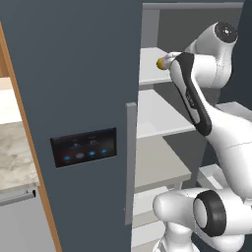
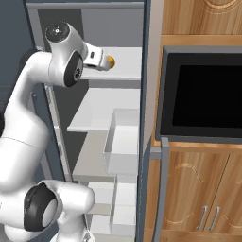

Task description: Grab the lemon and lime from the fridge, place them in the blender, close the lid, and turn on the blender to create a marinade.

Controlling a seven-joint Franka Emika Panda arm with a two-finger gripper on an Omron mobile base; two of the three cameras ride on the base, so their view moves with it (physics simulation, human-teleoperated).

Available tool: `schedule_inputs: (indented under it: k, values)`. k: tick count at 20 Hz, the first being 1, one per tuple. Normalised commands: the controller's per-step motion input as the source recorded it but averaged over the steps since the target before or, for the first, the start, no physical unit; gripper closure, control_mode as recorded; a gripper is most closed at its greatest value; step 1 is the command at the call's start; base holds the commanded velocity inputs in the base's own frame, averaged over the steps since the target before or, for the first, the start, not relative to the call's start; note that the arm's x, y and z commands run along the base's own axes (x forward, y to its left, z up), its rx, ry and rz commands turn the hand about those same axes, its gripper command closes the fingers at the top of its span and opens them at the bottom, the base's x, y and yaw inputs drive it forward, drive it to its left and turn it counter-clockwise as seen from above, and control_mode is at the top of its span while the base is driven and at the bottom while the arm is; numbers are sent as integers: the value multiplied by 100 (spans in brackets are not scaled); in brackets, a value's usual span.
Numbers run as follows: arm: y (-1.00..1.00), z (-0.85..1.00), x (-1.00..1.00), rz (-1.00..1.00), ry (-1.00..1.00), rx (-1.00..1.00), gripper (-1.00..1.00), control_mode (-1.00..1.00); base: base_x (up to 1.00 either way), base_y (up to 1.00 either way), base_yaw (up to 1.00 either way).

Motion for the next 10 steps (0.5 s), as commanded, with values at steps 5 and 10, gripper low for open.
schedule_inputs:
  k: [5,10]
  values:
    - [-9,-19,77,1,5,0,-100,-100,0,0,0]
    - [-2,-3,61,5,7,0,-100,-100,0,0,0]
